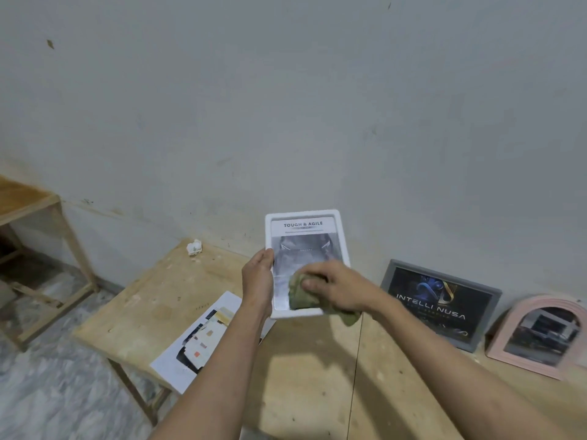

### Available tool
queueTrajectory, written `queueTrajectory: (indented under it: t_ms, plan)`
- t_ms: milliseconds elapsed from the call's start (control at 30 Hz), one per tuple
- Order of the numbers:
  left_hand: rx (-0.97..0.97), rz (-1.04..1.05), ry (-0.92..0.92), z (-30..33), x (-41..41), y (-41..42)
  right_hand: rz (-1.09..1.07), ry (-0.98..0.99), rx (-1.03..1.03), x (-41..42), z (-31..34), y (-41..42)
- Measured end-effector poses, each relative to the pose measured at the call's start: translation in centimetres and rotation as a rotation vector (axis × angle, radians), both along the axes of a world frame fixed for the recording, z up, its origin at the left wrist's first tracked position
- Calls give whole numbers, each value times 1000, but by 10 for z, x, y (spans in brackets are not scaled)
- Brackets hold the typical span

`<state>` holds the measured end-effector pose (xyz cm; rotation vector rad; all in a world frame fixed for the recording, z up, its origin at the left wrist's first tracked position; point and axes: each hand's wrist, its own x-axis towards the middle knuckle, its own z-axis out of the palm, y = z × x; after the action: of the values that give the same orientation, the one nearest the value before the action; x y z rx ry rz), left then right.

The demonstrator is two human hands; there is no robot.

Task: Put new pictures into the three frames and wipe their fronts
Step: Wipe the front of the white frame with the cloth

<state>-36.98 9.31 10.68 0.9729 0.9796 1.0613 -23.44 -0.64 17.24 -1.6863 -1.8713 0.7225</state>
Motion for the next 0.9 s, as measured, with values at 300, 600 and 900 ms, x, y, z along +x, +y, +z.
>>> queueTrajectory:
  t_ms: [300, 600, 900]
  plan:
    - [45, 0, -63, 7, 5, 9, -226, -471, 622, 43, 19, 52]
    - [25, 211, -49, -3, -9, 25, -219, -305, 489, -9, -87, -6]
    - [-22, 64, -52, -17, -5, 20, -241, 321, 222, -49, -57, 5]
